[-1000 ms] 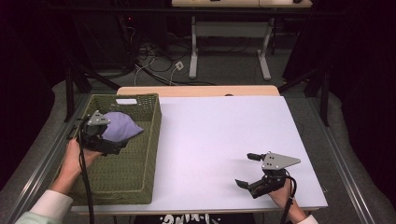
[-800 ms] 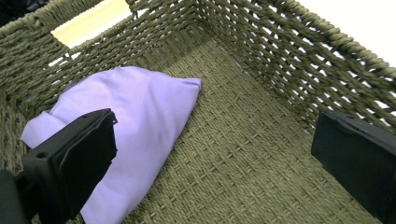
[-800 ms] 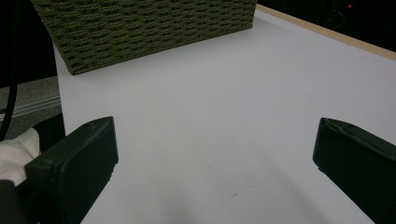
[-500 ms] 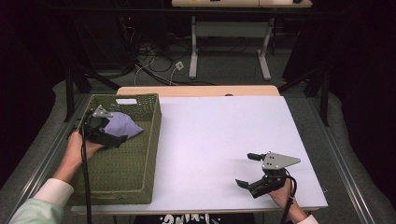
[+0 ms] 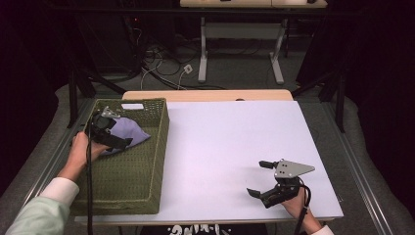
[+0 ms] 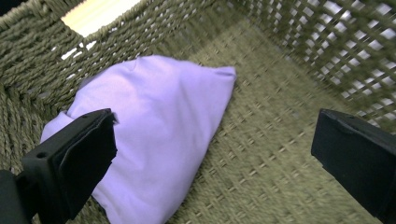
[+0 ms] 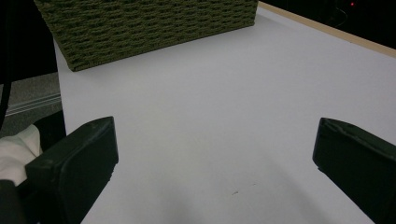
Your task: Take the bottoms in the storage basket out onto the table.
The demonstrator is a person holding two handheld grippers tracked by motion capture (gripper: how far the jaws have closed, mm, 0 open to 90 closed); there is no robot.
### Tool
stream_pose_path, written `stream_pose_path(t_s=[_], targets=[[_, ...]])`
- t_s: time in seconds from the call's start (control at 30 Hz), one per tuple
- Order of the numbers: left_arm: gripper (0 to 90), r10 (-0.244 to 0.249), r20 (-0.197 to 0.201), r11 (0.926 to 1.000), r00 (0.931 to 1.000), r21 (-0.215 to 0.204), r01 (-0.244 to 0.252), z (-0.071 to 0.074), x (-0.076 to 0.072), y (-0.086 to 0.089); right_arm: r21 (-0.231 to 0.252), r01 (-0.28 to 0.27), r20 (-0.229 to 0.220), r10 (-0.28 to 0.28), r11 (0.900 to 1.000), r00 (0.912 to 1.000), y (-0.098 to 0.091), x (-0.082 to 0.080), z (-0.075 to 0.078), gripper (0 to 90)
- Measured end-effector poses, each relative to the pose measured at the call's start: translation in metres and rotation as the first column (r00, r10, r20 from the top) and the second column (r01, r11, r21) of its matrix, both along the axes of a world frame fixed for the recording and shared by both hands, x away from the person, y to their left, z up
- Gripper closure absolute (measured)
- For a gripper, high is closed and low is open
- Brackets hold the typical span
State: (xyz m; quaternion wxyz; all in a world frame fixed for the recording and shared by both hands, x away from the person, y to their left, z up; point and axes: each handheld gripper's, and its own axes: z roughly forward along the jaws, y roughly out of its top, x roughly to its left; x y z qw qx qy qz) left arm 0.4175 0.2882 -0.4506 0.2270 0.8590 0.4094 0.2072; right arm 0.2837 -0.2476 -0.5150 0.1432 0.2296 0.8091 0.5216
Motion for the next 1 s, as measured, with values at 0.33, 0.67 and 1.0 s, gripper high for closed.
stream_pose_path(t_s=[0.33, 0.67, 1.0], targets=[[0.1, -0.003, -0.031, 0.9983, 0.9995, 0.059, 0.005, -0.014, 0.014, 0.005, -0.005, -0.002, -0.001, 0.002, 1.0000, 1.0000, 0.001, 0.000, -0.001, 0.0], [0.0, 0.013, -0.051, 0.9958, 0.9986, 0.091, -0.009, -0.028, 0.031, 0.012, 0.000, 0.001, -0.003, -0.001, 1.0000, 1.0000, -0.001, 0.000, 0.000, 0.0], [0.0, 0.032, -0.084, 0.9943, 0.9960, 0.104, -0.024, -0.044, 0.037, 0.011, 0.001, -0.011, -0.002, 0.011, 0.9999, 0.9999, -0.001, 0.000, 0.000, 0.0]])
